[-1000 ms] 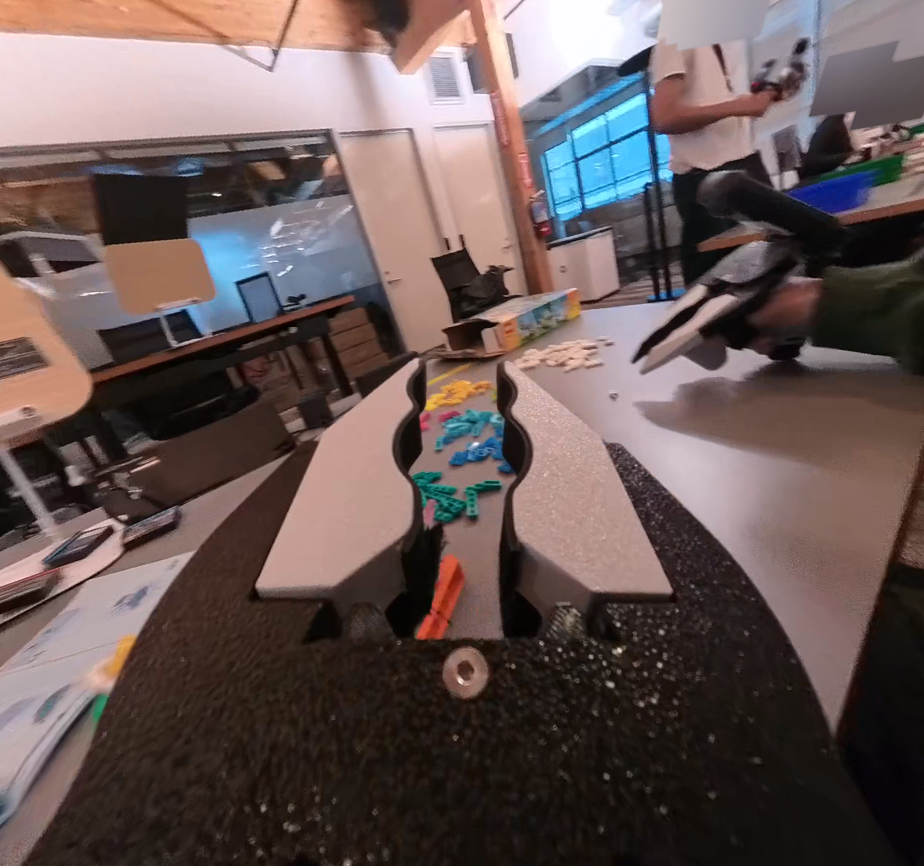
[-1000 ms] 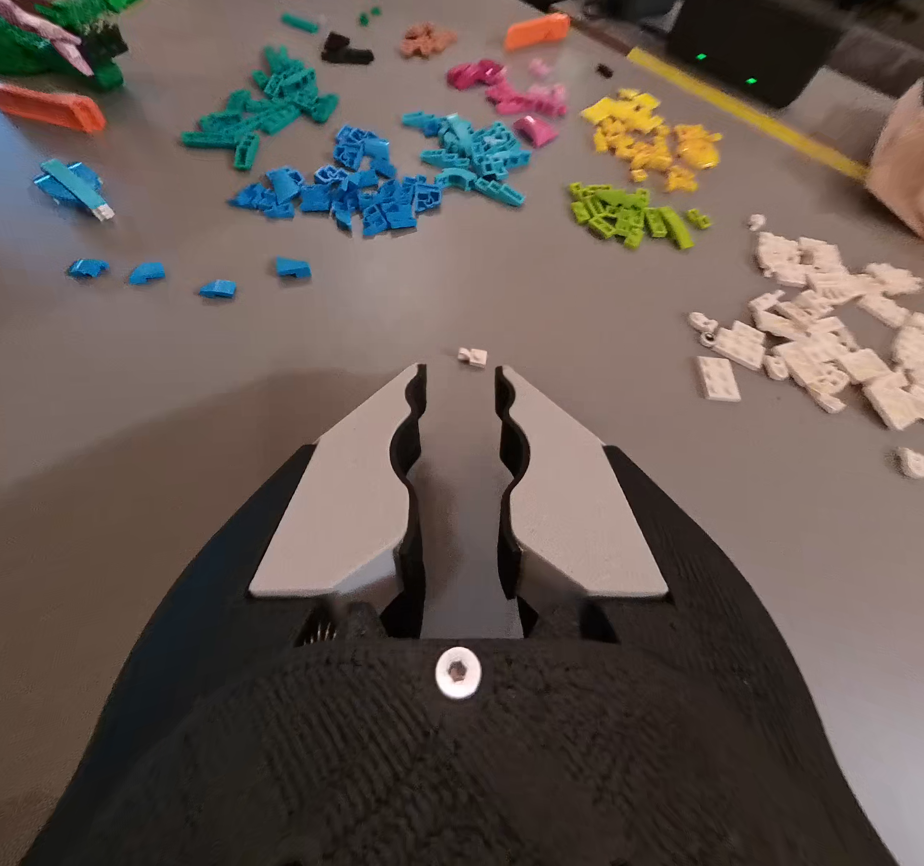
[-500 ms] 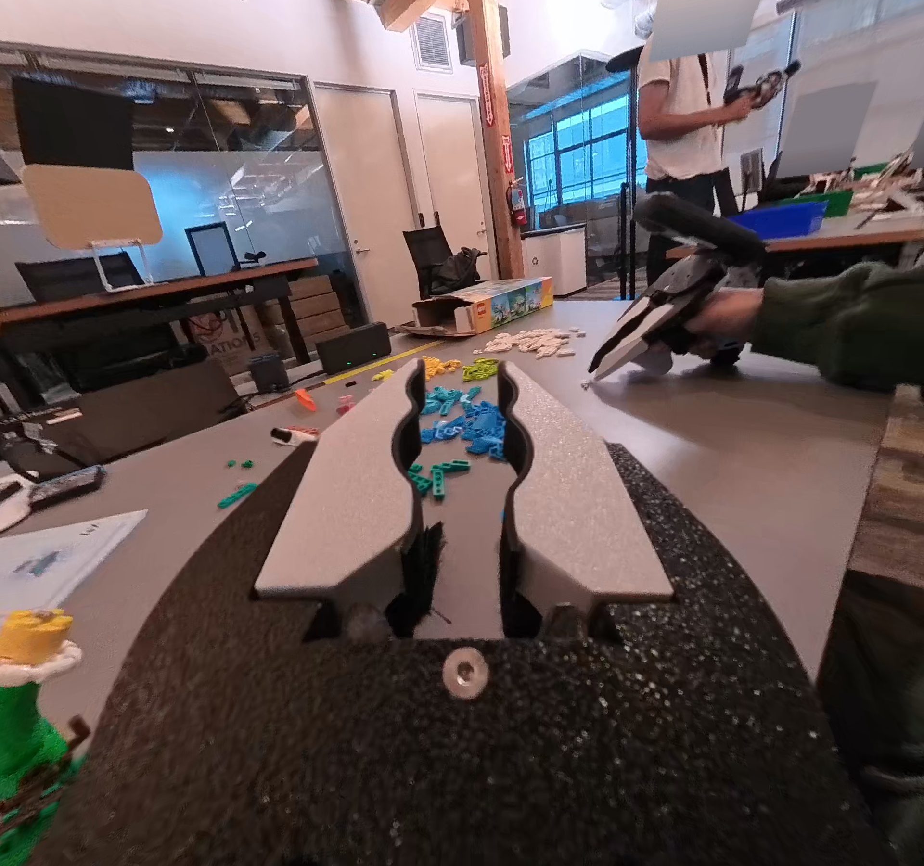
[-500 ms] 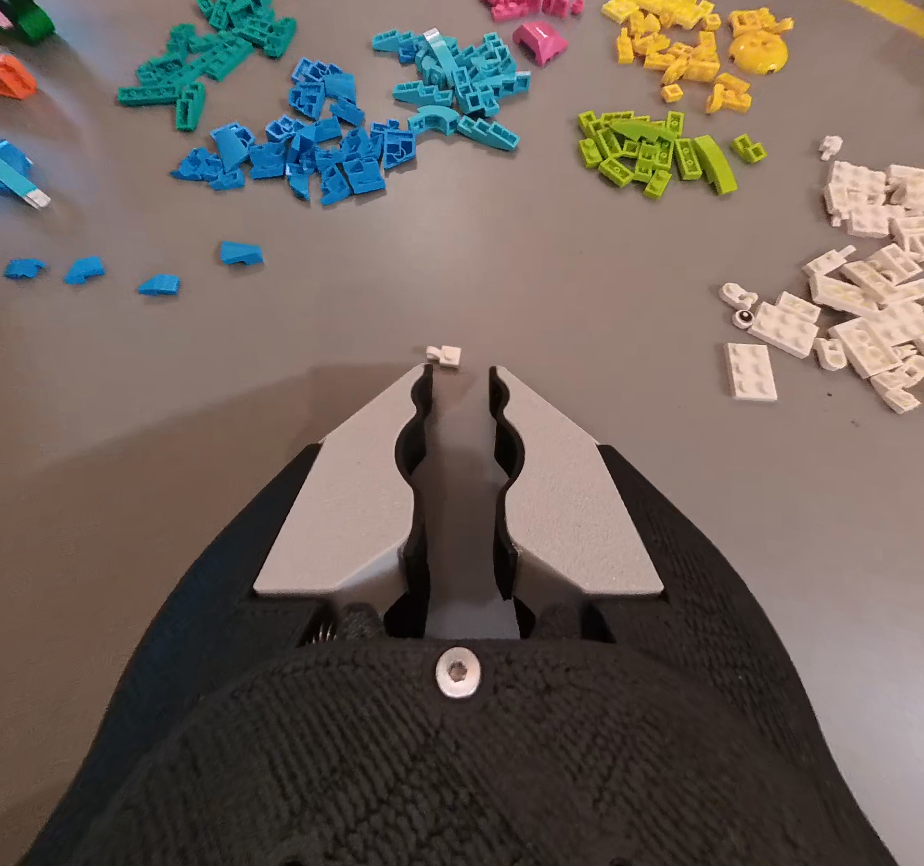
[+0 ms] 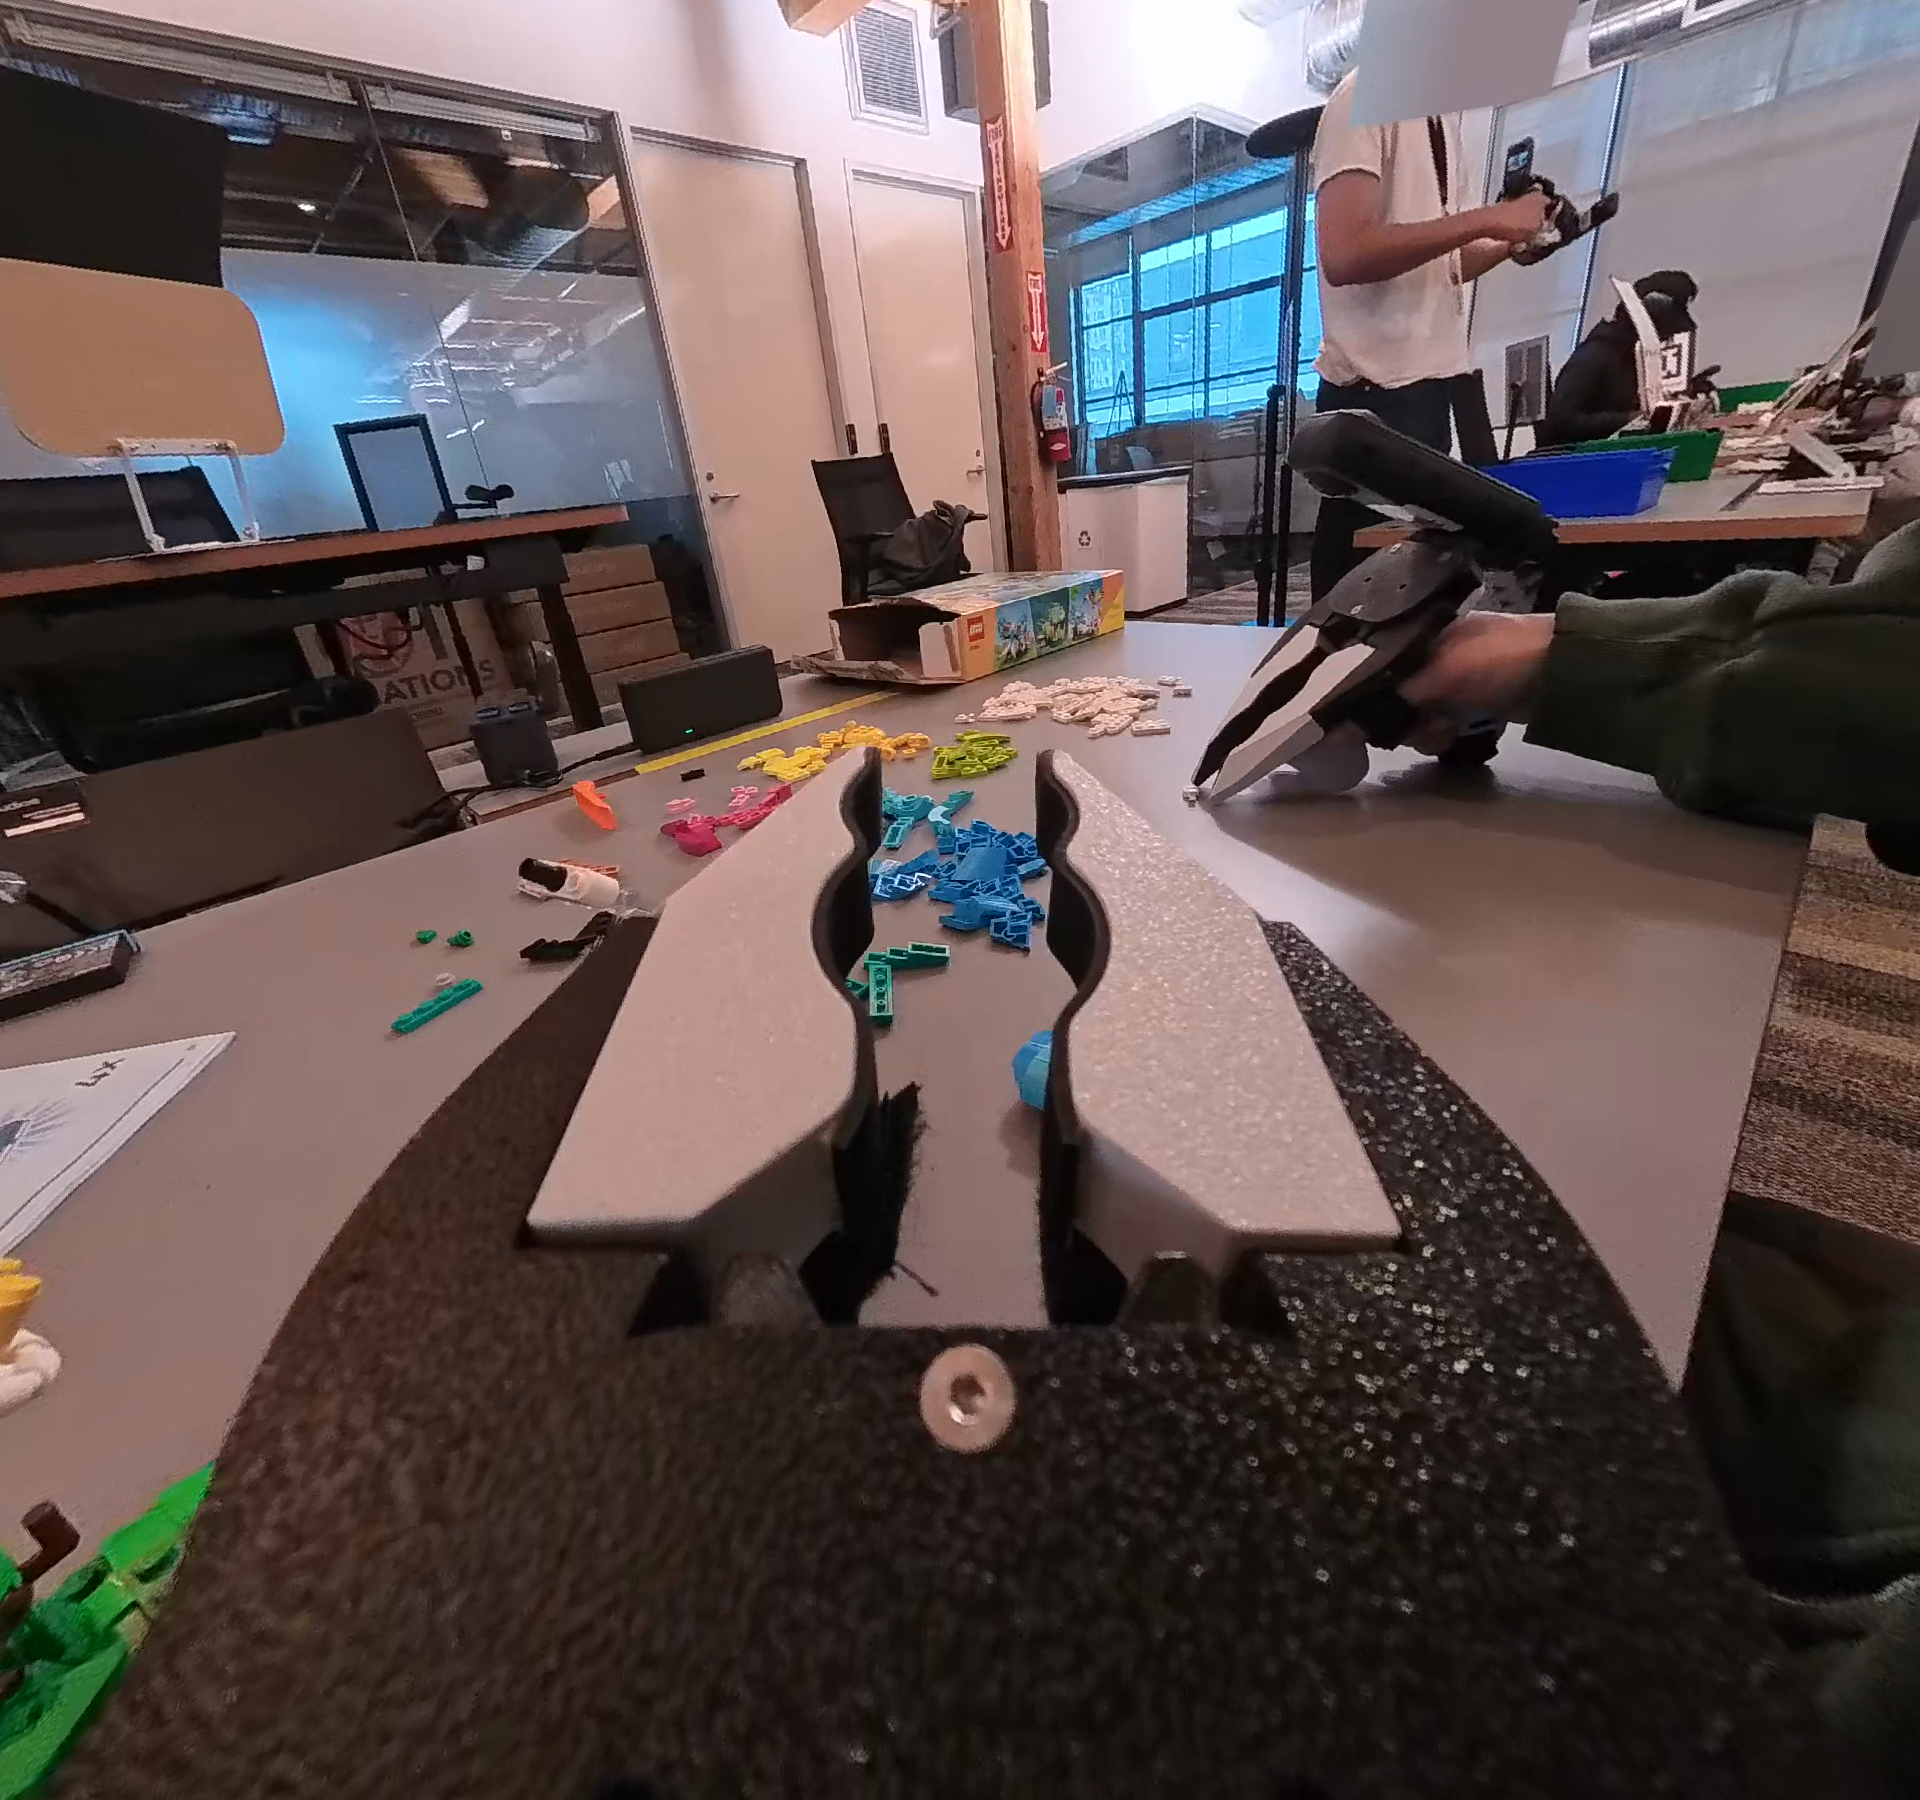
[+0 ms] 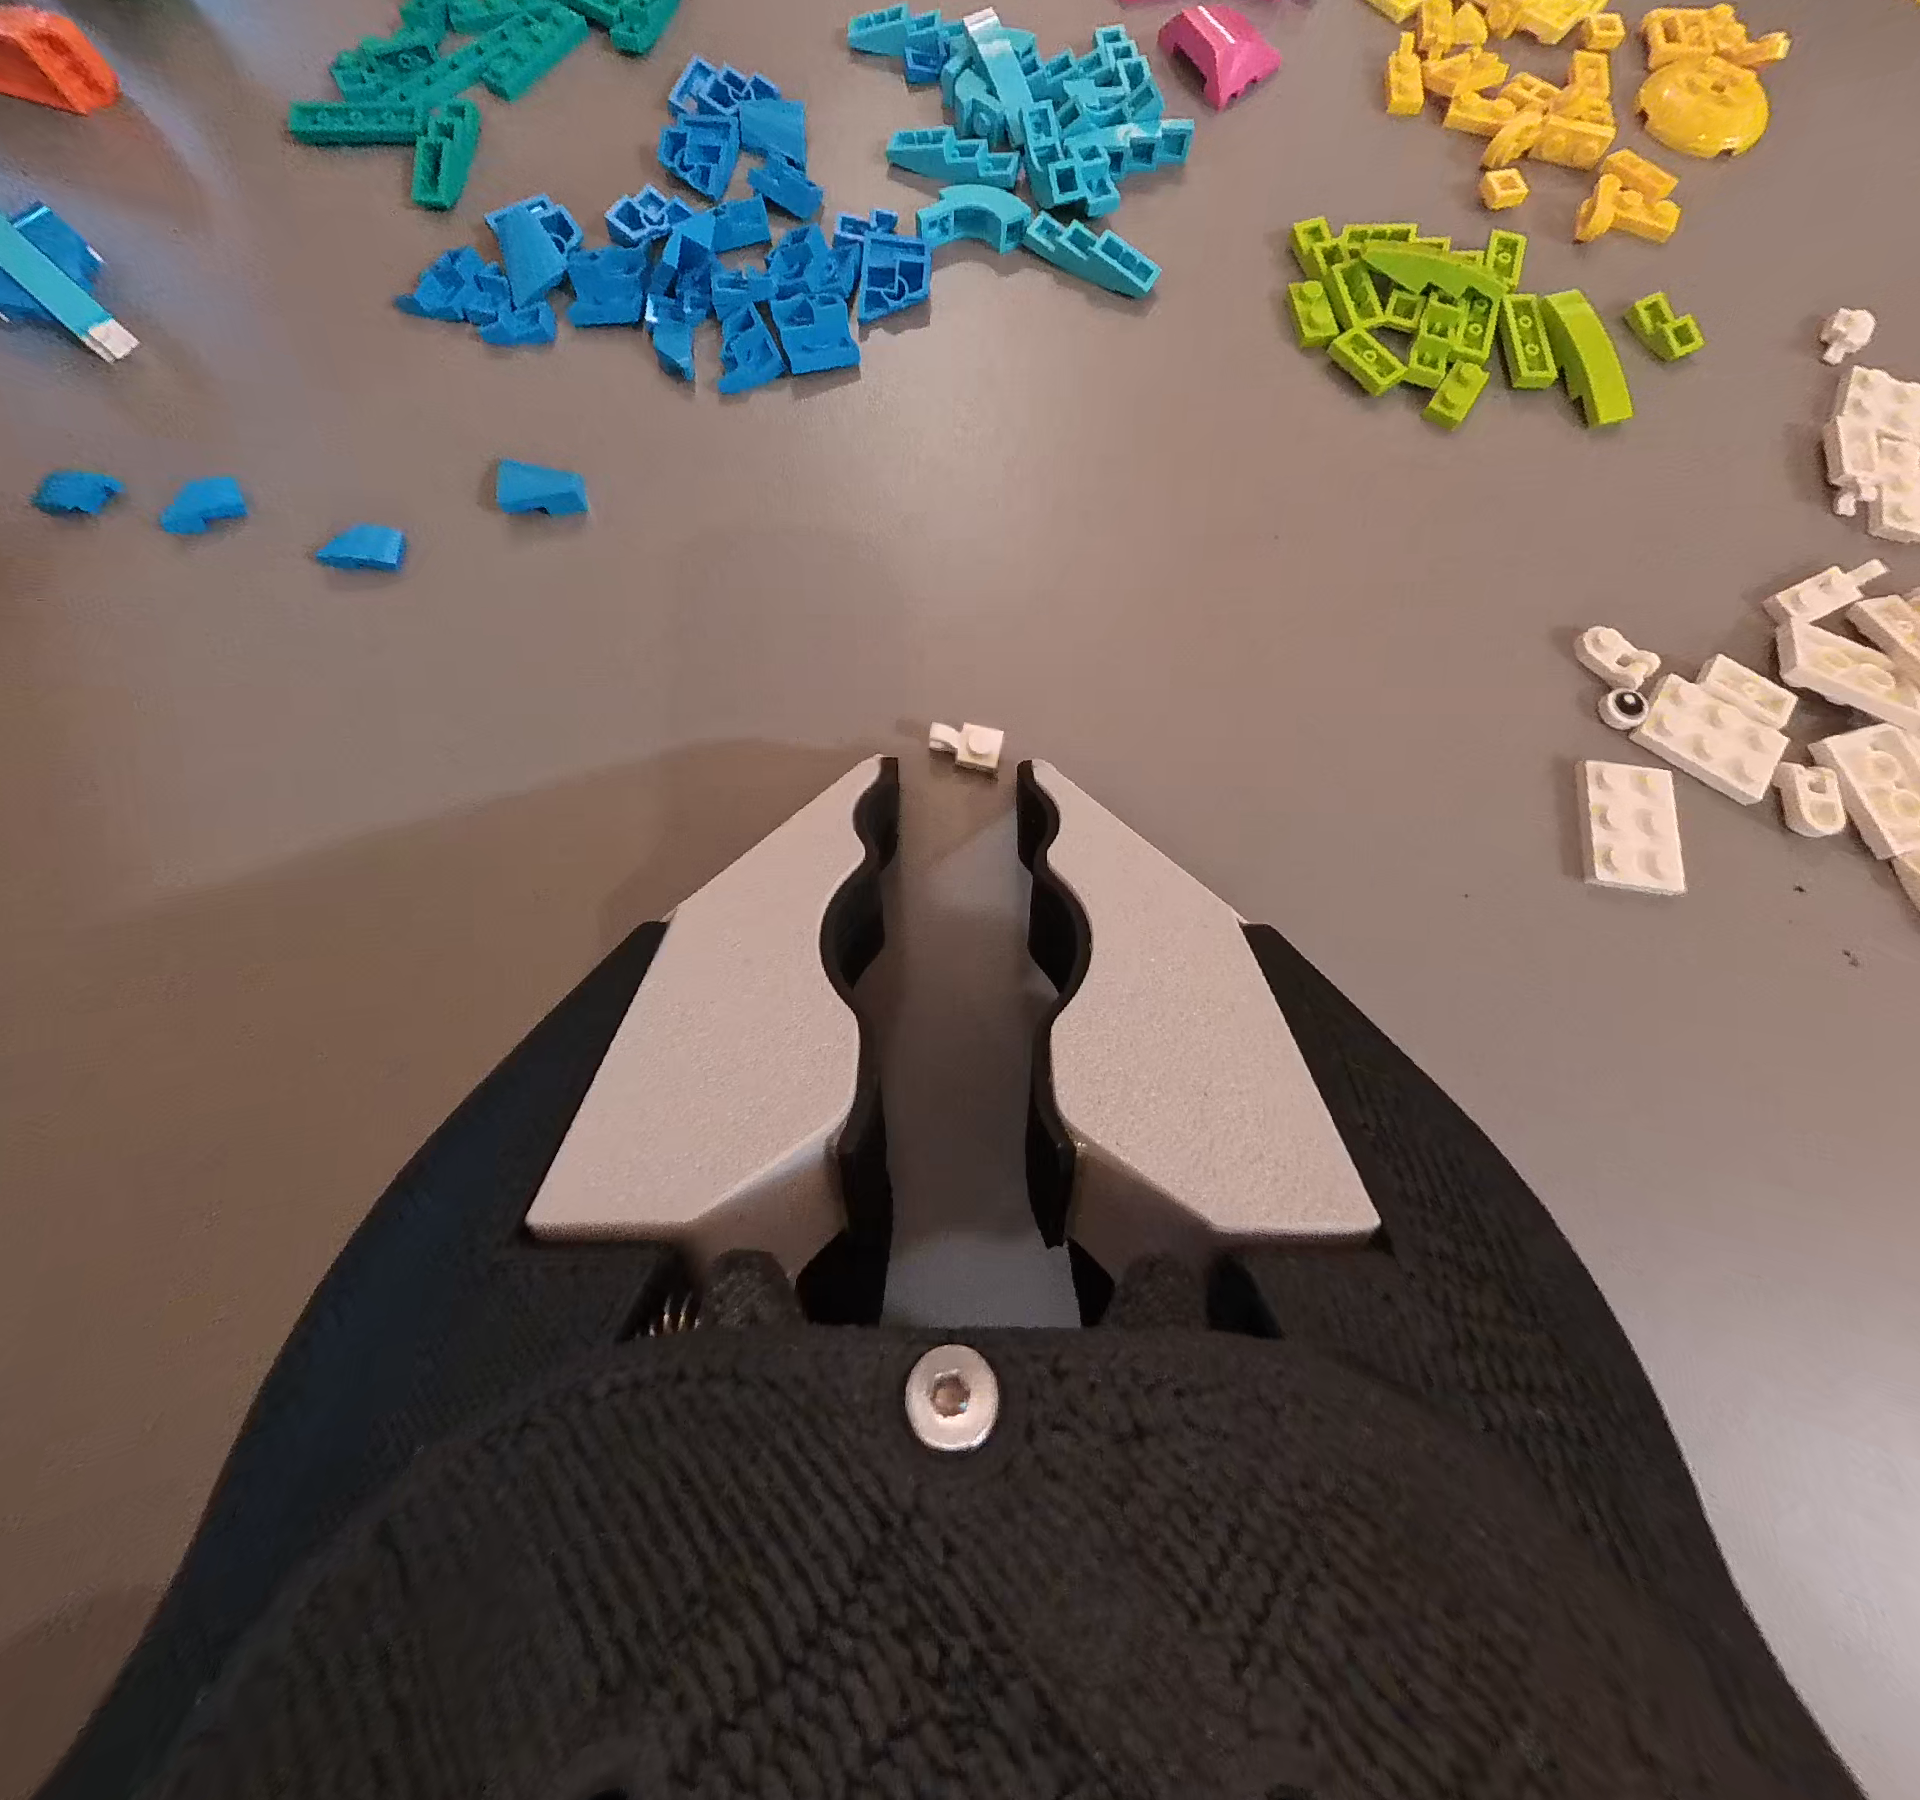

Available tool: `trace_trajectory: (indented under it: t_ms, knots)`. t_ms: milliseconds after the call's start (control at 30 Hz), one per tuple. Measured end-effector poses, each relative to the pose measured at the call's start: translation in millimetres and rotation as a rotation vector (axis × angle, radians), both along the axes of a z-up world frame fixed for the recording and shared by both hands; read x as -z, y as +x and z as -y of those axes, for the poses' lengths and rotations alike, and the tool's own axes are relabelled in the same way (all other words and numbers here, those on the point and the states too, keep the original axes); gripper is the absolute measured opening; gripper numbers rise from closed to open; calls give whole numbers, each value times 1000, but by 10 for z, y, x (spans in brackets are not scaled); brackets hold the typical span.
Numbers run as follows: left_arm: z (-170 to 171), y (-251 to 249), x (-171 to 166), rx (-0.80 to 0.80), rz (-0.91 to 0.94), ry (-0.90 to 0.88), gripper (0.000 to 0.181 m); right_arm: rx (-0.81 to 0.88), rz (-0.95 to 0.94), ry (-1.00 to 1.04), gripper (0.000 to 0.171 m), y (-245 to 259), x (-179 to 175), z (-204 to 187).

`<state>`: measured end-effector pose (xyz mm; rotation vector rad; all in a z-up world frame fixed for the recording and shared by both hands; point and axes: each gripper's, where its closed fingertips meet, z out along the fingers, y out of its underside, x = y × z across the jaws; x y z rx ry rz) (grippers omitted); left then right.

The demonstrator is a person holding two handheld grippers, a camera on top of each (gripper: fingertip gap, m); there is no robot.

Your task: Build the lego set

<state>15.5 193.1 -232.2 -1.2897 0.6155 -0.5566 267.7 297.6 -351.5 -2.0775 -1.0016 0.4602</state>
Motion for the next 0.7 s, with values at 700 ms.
trace_trajectory:
  t_ms: [700]
  knots:
    - [36, 65, 45, 21, -44, 17, 26, 89, -146, 241, 23, 206, -415, -186]
